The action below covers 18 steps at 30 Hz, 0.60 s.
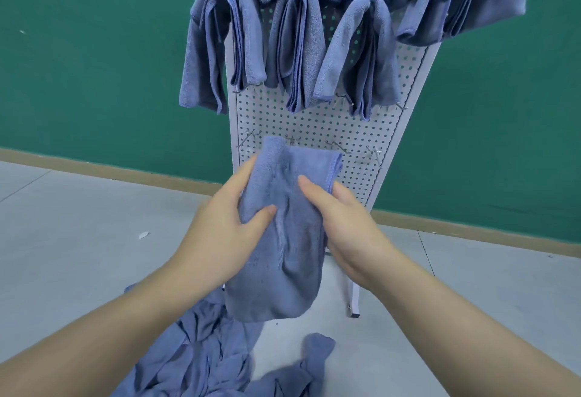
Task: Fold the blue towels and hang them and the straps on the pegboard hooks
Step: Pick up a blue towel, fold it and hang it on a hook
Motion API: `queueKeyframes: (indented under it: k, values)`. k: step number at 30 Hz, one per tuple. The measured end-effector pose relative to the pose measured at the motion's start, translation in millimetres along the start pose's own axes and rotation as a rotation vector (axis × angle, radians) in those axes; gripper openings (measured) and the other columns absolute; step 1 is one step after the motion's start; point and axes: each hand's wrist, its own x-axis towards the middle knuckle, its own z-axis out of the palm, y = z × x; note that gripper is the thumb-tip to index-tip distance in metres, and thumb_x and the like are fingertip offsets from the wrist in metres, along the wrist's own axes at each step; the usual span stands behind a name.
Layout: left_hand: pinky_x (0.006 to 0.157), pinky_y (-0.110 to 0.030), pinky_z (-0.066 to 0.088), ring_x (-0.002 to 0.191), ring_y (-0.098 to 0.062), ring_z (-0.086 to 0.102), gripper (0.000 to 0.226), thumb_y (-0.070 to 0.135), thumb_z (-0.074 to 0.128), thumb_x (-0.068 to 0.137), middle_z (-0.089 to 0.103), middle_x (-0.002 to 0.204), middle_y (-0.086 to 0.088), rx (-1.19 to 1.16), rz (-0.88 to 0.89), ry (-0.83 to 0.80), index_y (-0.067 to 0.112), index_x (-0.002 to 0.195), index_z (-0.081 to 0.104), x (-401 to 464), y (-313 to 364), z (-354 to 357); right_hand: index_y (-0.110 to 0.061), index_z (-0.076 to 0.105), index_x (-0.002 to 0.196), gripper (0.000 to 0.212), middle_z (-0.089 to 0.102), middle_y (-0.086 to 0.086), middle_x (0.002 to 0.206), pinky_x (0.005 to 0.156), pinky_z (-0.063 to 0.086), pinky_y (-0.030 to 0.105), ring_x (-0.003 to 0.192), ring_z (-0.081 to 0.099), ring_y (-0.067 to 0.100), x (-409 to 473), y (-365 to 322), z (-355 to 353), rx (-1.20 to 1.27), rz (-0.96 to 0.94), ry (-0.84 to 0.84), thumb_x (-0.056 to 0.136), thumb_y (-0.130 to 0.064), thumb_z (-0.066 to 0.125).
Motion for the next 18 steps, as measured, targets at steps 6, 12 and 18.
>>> queueKeyframes:
  k: [6,12,18]
  values:
    - [0.08,-0.036,0.052,0.083,-0.021,0.066,0.074,0.025,0.056,0.101,0.073,0.104,-0.006,0.264,0.017,-0.033,0.054,0.158,0.019,-8,-3,15,-0.029,0.065,0.122,0.022,0.076,-0.008,0.12,0.11,0.049,0.036,0.117,0.069,0.007,4,16,17,0.005,-0.02,-0.015,0.109,-0.034,0.048]
    - [0.069,-0.03,0.048,0.072,-0.012,0.058,0.088,0.013,0.055,0.097,0.066,0.088,0.002,0.276,0.057,-0.166,0.05,0.161,0.008,-11,-3,22,-0.016,0.066,0.121,0.028,0.077,0.009,0.116,0.105,0.054,0.04,0.111,0.073,0.018,7,19,23,0.07,-0.031,0.02,0.108,-0.035,0.052]
    - [0.097,-0.034,0.05,0.116,-0.01,0.06,0.088,0.019,0.056,0.098,0.058,0.14,0.01,0.199,0.051,-0.177,0.064,0.154,0.006,-13,-5,22,-0.018,0.071,0.106,0.031,0.078,0.012,0.108,0.099,0.057,0.039,0.107,0.075,0.021,8,10,21,0.128,-0.035,0.083,0.108,-0.039,0.048]
